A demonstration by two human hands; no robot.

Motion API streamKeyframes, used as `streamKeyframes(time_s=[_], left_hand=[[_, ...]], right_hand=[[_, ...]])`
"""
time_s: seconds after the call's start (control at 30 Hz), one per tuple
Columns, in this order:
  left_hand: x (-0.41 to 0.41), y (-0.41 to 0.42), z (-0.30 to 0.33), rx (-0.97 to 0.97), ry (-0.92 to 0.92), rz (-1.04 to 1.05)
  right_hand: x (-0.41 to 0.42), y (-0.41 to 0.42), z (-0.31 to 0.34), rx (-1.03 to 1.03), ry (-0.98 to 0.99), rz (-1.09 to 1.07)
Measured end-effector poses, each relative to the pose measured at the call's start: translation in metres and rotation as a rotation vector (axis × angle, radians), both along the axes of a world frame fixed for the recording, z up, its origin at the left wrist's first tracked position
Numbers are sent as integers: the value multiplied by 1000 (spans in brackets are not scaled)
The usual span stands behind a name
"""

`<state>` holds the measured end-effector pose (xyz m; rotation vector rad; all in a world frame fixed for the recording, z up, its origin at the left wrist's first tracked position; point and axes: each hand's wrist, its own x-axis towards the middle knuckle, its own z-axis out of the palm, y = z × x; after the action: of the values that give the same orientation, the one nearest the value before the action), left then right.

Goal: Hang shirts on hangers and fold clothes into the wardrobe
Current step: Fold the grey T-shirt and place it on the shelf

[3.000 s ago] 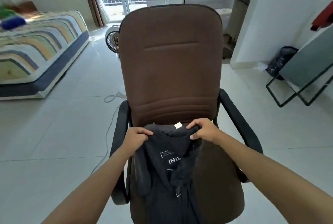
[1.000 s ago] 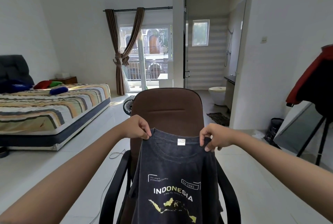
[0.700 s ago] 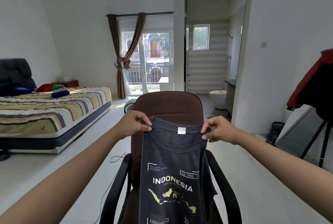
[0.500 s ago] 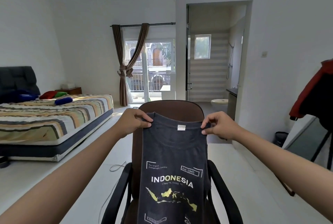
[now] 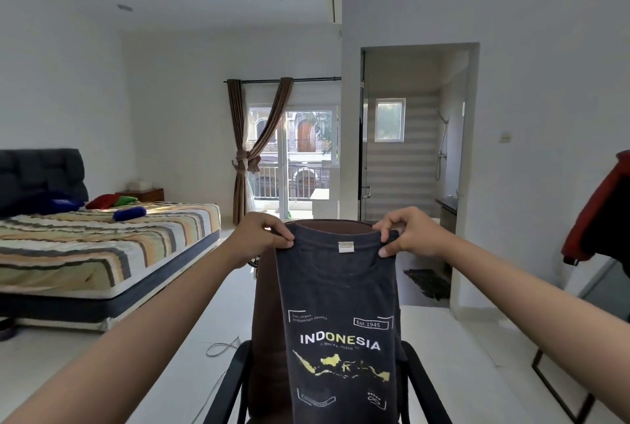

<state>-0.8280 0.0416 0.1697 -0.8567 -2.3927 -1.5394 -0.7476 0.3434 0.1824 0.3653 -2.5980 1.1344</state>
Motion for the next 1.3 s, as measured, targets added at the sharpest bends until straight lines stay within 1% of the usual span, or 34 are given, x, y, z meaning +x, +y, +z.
streamKeyframes(time_s=[0.03,0.1,0.13,0.2,0.3,0.4,0.5,0.6,0.77,0.83,0.97,1.03,1.17,1.3], left_hand=[[2,1,-1,57,-34,-11],[3,4,-2,144,-182,-37],[3,5,-1,153,-280,-47],[0,4,1,73,-426,-48],[-3,5,-2,-75,-473,-7],[-2,9,-9,-75,-510,16],[0,10,-15,-80,-567,-25],[3,10,-20,-120,-543,-61],[3,9,-27,-81,-451,-87],[2,7,-27,-80,-411,-95],[0,1,-26,-212,-246,-57],[-1,0,-27,-235,-187,-52],[-3,-3,-28,-185,-152,-38],[-7,-10,-28,-177,-135,-13]], right_hand=[[-1,1,0,12,-21,-10],[0,0,1,33,-77,-44],[1,0,1,22,-106,-48],[4,-3,-3,-3,-147,-47],[1,-6,-16,-50,-193,-63],[-4,-7,-32,-153,-250,-107],[-8,-6,-46,-252,-315,-122],[-10,-7,-56,-343,-357,-117],[-7,-12,-58,-396,-352,-74],[-6,-12,-56,-352,-349,-56],[-3,-13,-56,-148,-375,-20],[-2,-14,-57,-88,-383,2],[0,-15,-60,-54,-364,51],[9,-15,-58,13,-380,125]])
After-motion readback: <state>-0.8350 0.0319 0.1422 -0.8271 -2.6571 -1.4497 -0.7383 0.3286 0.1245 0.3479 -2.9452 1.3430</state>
